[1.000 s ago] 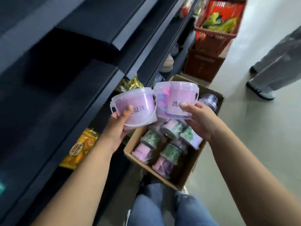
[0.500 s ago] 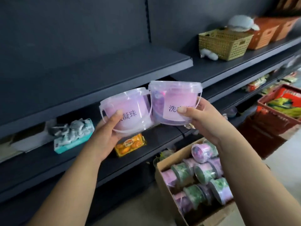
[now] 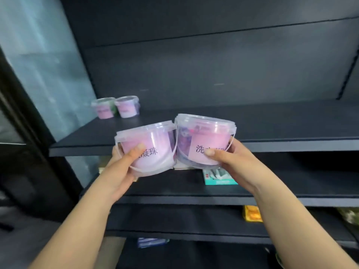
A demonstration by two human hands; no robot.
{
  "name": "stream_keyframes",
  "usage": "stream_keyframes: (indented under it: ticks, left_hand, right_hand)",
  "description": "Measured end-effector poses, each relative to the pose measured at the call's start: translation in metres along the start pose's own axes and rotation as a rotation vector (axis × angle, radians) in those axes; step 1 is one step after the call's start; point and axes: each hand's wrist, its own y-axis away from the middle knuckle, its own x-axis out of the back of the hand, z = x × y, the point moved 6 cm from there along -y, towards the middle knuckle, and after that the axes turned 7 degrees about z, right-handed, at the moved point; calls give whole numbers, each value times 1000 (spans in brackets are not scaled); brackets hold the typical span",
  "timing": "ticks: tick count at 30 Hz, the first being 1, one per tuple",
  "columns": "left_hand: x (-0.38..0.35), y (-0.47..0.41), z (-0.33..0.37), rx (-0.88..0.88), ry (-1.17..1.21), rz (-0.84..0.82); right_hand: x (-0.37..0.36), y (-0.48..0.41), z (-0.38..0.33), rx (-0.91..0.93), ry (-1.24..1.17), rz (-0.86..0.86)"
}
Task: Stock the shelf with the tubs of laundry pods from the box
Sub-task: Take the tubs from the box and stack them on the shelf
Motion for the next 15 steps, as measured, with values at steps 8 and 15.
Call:
stream_keyframes:
  ticks: [8,15]
  left_hand:
    - [74,-50,23,-6,-90,13]
    - [70,-131,1,-35,-171,43]
  right_hand:
    - [-74,-66,20,-20,20,-43]
    - [-61,-150,33,-16,77,-26]
